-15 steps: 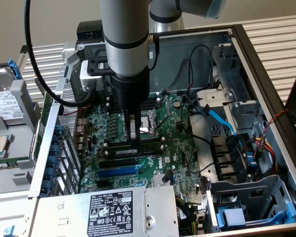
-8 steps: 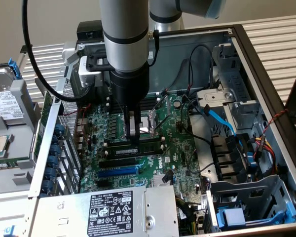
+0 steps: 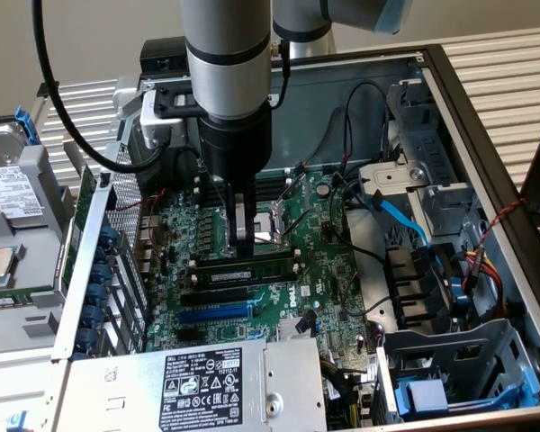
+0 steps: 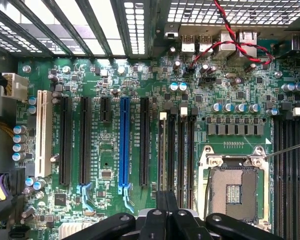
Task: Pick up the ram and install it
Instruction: 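Press down the ram until it locks into place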
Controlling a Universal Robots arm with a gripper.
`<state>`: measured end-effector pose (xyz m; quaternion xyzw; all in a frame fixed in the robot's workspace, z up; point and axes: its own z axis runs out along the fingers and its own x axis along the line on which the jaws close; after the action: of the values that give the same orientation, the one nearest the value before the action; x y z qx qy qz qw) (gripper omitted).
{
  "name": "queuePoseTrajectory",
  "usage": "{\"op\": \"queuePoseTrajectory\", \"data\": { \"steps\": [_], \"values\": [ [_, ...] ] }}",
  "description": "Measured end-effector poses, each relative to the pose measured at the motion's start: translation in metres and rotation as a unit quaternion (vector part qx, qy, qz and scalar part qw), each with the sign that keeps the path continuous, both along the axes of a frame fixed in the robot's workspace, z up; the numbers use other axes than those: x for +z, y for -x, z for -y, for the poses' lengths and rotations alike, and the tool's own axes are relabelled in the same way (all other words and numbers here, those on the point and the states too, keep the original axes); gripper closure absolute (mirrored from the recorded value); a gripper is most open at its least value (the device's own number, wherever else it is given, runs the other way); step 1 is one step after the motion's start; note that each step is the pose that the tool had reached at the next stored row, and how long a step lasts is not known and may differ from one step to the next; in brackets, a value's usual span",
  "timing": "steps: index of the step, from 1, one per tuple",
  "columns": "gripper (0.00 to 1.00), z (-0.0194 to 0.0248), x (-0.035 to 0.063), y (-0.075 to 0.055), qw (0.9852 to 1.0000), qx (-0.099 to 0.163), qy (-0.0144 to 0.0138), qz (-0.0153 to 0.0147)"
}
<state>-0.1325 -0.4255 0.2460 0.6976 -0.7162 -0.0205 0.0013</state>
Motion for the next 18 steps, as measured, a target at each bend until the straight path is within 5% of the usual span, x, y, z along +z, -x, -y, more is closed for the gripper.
{"op": "queuePoseTrajectory", "data": {
  "steps": [9, 18],
  "values": [
    [0.89, 0.0000, 0.0002, 0.0000, 1.0000, -0.002, 0.0002, -0.0001],
    [0.89, 0.0001, 0.0002, 0.0000, 0.9993, -0.037, 0.0002, -0.0001]
  ]
}}
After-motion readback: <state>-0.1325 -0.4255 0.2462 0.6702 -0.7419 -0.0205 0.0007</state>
